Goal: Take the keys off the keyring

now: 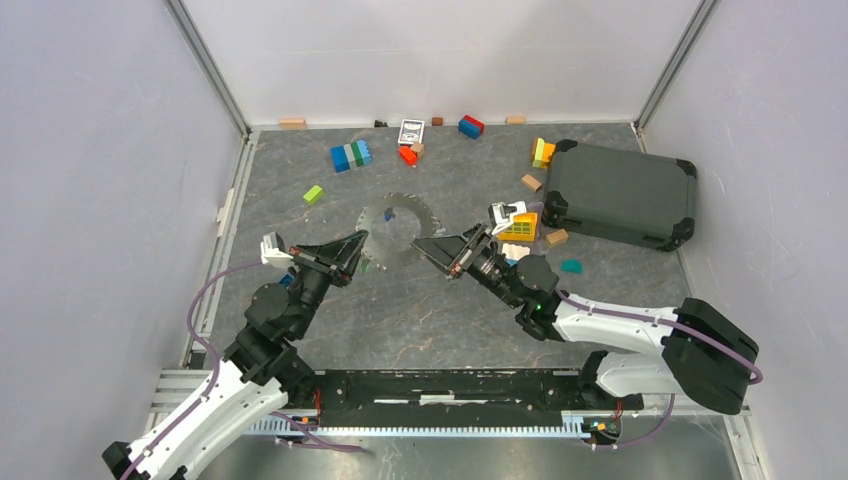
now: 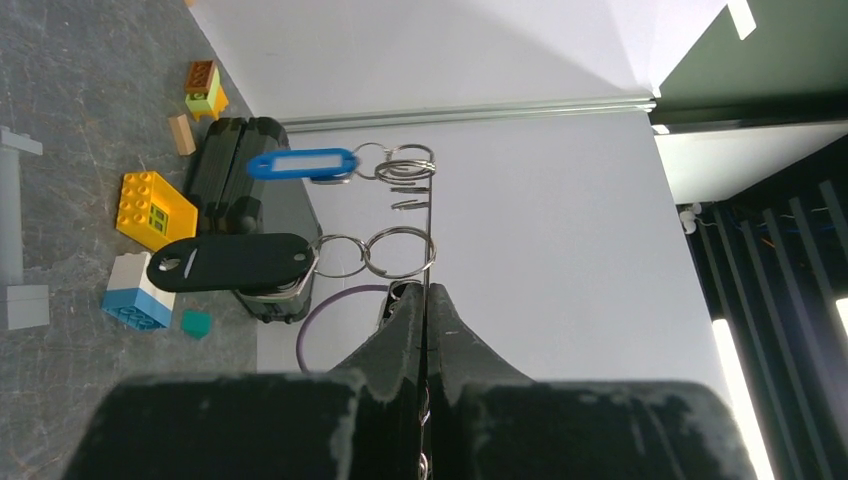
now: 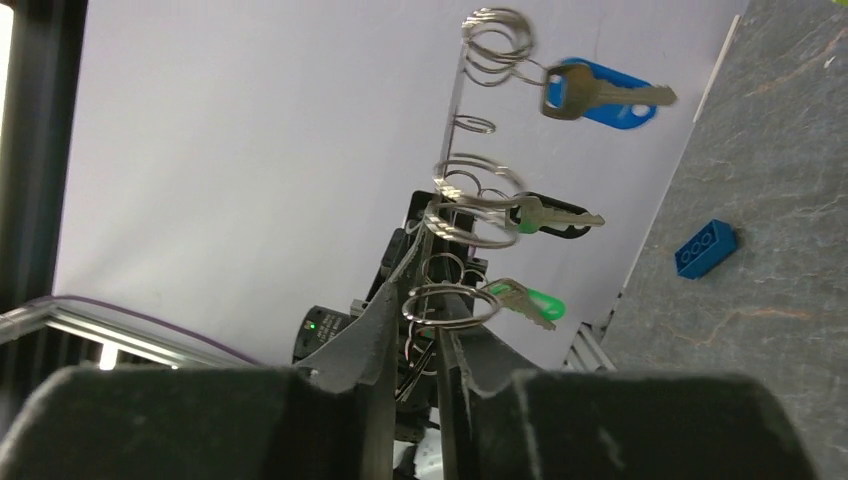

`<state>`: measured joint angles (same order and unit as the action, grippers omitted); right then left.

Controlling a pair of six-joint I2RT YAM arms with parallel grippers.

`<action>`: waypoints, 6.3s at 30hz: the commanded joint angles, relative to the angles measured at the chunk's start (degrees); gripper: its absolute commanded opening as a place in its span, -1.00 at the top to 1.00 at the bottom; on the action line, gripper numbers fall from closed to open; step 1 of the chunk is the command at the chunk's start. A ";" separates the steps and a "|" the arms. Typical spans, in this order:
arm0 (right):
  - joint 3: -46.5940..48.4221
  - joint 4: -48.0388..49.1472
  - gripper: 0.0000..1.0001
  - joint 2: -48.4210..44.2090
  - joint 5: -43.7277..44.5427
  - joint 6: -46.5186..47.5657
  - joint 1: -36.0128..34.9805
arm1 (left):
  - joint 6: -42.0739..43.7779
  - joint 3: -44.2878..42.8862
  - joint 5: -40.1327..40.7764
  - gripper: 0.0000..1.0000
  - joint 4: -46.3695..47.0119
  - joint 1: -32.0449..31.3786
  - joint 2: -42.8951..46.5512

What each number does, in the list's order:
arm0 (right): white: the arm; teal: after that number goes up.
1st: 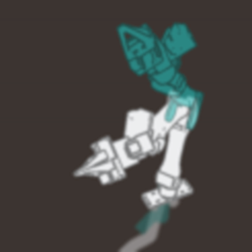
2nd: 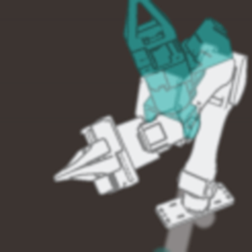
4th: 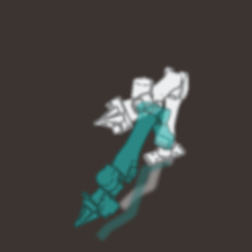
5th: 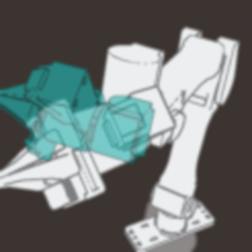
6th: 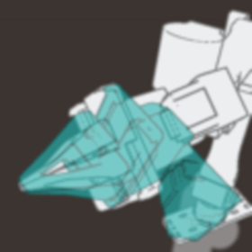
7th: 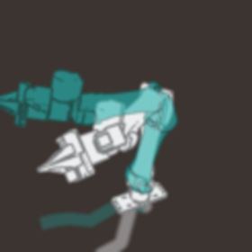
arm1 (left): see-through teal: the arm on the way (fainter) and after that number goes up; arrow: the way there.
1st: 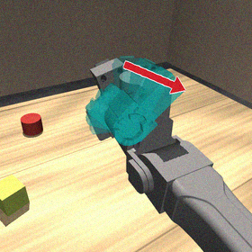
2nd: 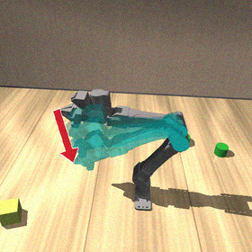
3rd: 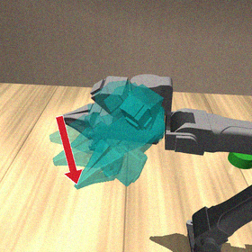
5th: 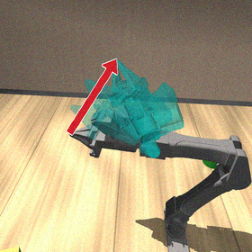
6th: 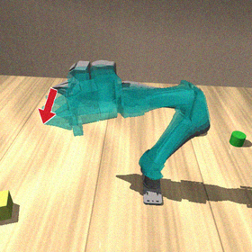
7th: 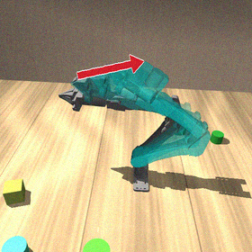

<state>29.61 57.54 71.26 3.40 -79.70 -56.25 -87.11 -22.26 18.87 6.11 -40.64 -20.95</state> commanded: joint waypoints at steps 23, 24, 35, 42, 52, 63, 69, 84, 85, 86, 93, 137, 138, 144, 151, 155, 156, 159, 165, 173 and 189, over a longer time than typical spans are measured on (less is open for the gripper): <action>0.13 -22.23 1.00 -16.02 -10.71 7.39 8.07 | 24.09 -9.09 -0.80 -0.50 -20.54 -0.21 10.41; 0.80 -25.06 1.00 -16.60 -12.86 8.52 8.46 | 26.36 -10.17 -1.96 -0.50 -20.82 -0.20 9.81; 3.94 -38.17 1.00 -20.04 -27.24 14.88 9.84 | 39.44 -17.04 -16.61 -0.38 -22.15 -0.19 -1.41; 4.94 -39.37 1.00 -21.22 -30.84 15.24 10.35 | 40.18 -15.54 -20.48 -0.27 -22.85 -0.22 -1.83; 5.35 -39.77 1.00 -21.96 -32.45 15.20 10.89 | 40.27 -14.06 -26.43 -0.15 -22.90 -0.22 -0.93; 5.73 -40.16 1.00 -22.48 -34.91 15.45 10.99 | 40.53 -13.10 -26.02 -0.09 -22.98 -0.22 -1.15; 5.56 -40.37 1.00 -22.56 -36.17 15.43 10.99 | 40.44 -12.70 -26.37 -0.02 -22.05 -0.19 -1.91; 5.41 -39.19 1.00 -22.76 -37.14 14.94 11.07 | 40.18 -11.62 -33.45 0.37 -17.47 -0.21 -4.61; 5.38 -39.09 1.00 -22.83 -37.15 14.93 11.06 | 40.09 -11.48 -34.16 0.40 -16.97 -0.15 -4.80; 5.30 -39.17 1.00 -22.88 -37.23 14.93 11.03 | 39.98 -11.39 -34.82 0.44 -16.46 -0.17 -4.88; 4.72 -39.17 1.00 -23.28 -37.41 15.04 11.58 | 39.48 -11.27 -36.97 0.93 -14.55 -0.18 -5.81; -7.35 -47.55 -0.25 -39.08 -13.47 19.08 13.67 | 19.54 -5.11 -23.21 0.95 -6.29 -0.14 -0.62; -7.88 -46.98 -0.25 -39.20 -13.70 18.68 13.62 | 19.40 -5.07 -23.04 0.95 -6.28 -0.14 -0.79; -14.84 -35.29 -0.23 -37.41 -20.80 14.67 13.60 | 18.48 -4.89 -21.53 0.95 -5.14 -0.14 -1.85; -23.37 -15.06 -0.30 -33.94 -24.36 6.16 13.06 | 16.18 -5.18 -17.57 0.95 -3.86 -0.14 -3.02; -24.12 -9.49 -0.35 -32.02 -21.98 4.71 11.46 | 14.76 -4.81 -15.50 0.95 -2.23 -0.14 -3.72; -23.82 -8.07 -0.36 -31.19 -21.18 4.65 10.61 | 14.39 -4.68 -15.06 0.95 -1.80 -0.14 -3.80; -22.95 -4.10 -0.39 -28.08 -18.78 4.36 7.88 | 13.36 -4.12 -13.83 0.95 -0.30 -0.14 -4.16; -21.78 5.36 -0.40 -19.90 -14.34 1.89 3.60 | 10.69 -2.83 -12.85 0.95 4.07 -0.14 -5.66; -19.91 17.79 -0.28 -11.38 -9.01 -0.80 0.65 | 7.95 -0.88 -11.85 0.95 7.15 -0.16 -5.73; -15.18 25.12 0.32 -0.73 -7.39 -4.69 -1.32 | 7.03 0.79 -11.53 0.95 7.88 -0.16 -4.14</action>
<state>12.29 77.58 70.15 -5.37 -83.64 -57.04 -77.69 -22.02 5.98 10.04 -40.64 -26.09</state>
